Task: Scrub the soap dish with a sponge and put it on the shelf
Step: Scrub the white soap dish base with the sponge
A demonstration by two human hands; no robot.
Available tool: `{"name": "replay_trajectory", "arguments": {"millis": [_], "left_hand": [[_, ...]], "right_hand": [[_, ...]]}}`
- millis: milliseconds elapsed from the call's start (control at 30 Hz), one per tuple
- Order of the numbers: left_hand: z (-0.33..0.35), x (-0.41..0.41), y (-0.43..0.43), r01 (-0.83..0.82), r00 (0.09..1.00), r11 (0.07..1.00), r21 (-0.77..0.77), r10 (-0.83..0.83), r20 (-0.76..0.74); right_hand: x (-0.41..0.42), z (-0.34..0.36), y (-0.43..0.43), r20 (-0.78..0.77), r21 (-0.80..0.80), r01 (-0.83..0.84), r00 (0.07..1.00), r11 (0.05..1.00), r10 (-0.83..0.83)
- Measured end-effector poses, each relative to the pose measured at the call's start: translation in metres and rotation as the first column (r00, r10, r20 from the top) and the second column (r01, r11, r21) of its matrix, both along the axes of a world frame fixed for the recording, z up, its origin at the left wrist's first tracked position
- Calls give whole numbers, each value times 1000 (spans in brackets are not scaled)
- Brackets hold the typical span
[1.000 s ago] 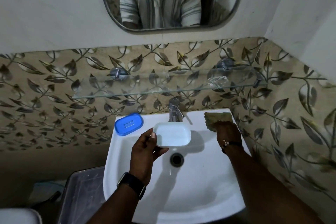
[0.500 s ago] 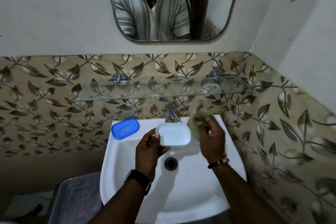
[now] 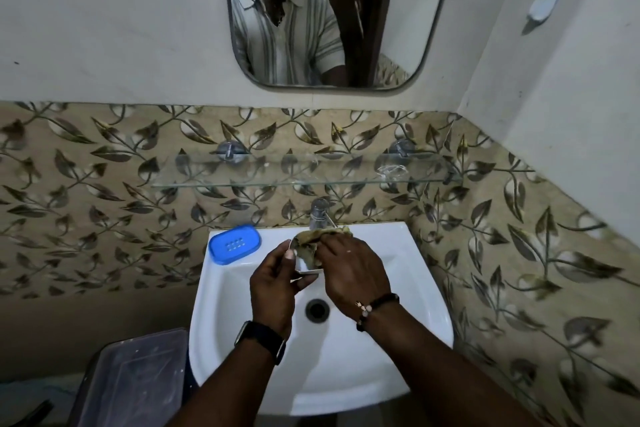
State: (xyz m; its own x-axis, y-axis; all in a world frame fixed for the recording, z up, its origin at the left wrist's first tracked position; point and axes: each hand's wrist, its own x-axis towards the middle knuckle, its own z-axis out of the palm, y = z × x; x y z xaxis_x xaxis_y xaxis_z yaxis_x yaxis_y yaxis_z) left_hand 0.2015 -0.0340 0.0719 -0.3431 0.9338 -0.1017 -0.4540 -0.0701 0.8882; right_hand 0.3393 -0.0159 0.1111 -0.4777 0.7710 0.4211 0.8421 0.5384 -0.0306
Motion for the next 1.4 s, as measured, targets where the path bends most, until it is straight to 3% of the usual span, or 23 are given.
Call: {"name": "replay_trajectory", "arguments": {"millis": [133,233,300,433,533,700,867,967,1033,1133,1300,1400], "left_hand": [[1,2,-3,-53,998,999,-8,53,40],[4,-2,-2,-17,998,1000,-19,18,64],[9,-8,2,5,998,1000,-15,-5,59],[17,-17,2,62,996,998,21,-63,58],[22,-19,6,-9,998,1000,27,8,60],[24,-27,13,-78,992,997,-11,78,101],[22,-27,12,-43,993,998,-49,48,109],[25,-22,13,-29,997,998,-64,34,76],[25,-24,14,-5,998,998,-64,9,67],[26,-28,12,54,998,996,-65,-55,-12],[23,-34,11,-66,997,993,-96,69,21],[23,-34,11,-69,998,995,-77,70,8]], "right_hand": [[-21,5,-4,4,32,153,988,988,-153],[-37,9,-3,-204,-154,31,977,988,-62],[-43,11,0,-253,-172,-58,967,983,13],[-29,22,13,-64,-86,-87,995,992,82],[-25,28,15,84,17,43,996,999,-44],[-29,28,13,166,68,138,975,988,-148],[-32,23,7,49,-11,52,998,999,-51],[-44,13,-2,-111,-88,-122,988,989,112],[-42,5,-3,-139,-172,-190,976,967,168],[-26,4,1,-61,-215,-212,977,953,204],[-8,18,14,266,-17,-164,950,986,163],[-6,14,17,299,28,-116,949,993,102]]}}
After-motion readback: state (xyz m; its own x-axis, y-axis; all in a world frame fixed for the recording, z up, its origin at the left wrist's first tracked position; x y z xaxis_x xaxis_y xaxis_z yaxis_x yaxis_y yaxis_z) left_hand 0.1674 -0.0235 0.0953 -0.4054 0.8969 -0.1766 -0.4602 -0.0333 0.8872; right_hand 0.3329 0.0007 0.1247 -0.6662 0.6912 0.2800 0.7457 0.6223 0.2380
